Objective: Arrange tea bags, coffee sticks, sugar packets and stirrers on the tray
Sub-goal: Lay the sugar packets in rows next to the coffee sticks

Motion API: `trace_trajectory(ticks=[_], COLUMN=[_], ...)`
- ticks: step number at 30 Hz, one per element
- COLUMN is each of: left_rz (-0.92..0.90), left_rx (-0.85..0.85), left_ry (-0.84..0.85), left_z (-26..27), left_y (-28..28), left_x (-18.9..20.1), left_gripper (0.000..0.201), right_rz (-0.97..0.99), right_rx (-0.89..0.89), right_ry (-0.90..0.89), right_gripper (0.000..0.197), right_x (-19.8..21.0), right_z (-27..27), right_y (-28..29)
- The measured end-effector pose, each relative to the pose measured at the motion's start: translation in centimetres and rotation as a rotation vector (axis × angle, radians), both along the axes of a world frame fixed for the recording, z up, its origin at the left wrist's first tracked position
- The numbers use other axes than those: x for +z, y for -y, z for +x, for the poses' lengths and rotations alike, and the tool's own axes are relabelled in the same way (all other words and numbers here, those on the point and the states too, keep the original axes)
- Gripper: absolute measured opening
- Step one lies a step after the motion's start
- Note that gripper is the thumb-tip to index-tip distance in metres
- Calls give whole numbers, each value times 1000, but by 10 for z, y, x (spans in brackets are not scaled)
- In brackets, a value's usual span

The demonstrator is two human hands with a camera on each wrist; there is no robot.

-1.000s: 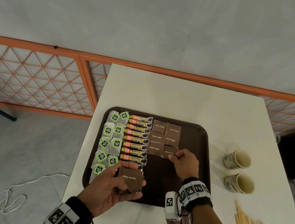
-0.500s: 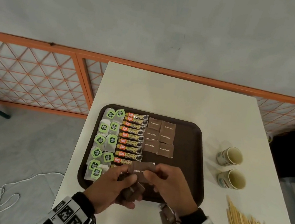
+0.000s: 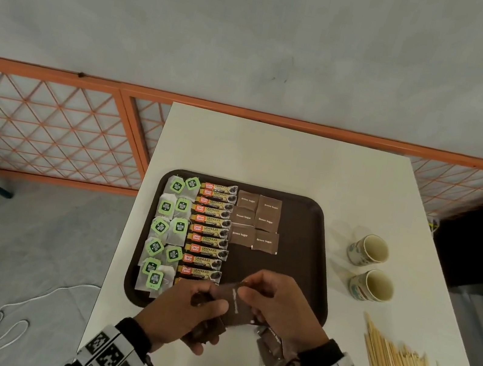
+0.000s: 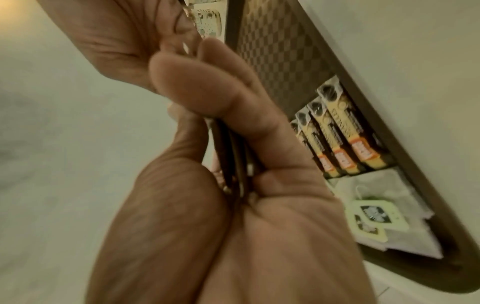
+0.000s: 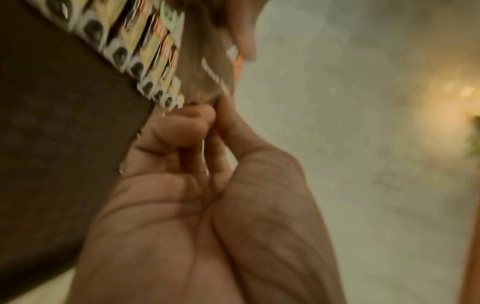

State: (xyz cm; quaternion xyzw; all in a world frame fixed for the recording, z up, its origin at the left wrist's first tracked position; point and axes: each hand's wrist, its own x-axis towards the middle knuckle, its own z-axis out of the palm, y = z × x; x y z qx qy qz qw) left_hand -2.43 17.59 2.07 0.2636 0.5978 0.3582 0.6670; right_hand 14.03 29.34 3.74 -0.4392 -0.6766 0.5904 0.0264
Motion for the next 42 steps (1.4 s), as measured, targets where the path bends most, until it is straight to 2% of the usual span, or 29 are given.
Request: trace_trajectory(ticks=[2,4,7,9,13,15,18,21,23,28,32,34,39,42], left_rz=[-16,-26,-32,-30,-28,-18,-53,-87,-114,-144,-150,-143,-133,-131], left_rx=[58,87,34,37,151,239,385,378,371,382,360,354,324,310], left_ry=[28,21,-25,-22,-13,-15,-1,28,36,38,32,38,26,29], left_z=[4,5,2,-1,-6,-9,-16,-24,-29,-35,-37,-37,-34,-33], left_y=[2,3,0,-1,-2,-2,3,14,22,34,35,34,30,29], left_x=[-3,-6,-7,-8,-11,-15,-21,-25,-28,-32,-31,-31,-28,-27], left_gripper=[20,15,8,9,13,14,12,17,19,20,20,20,18,15], right_rz=[-150,-211,-75,10,-179,-161,-135,-191,-168,-36,219,303,363,432], right_rx=[-143,-149,-27,-29,-162,-183,-375,-570,-601,-534,-452,-370,-91,-47], right_ry=[-51,-68,-27,-2,-67,-25,46,75,106,273,400,406,390,397], right_gripper=[9,12,7,5,10,8,7,7,7,5,11,15,35,29], right_x=[-3,-4,-4,-8,-11,-18,-43,-71,-88,-109,-107,-106,-105,-105], right_z=[0,0,-1,-3,-3,-4,-12,-22,-27,-37,-37,-37,-39,-42], right_y=[5,9,10,9,6,-1,-22,-40,-44,-46,-44,-40,-28,-29])
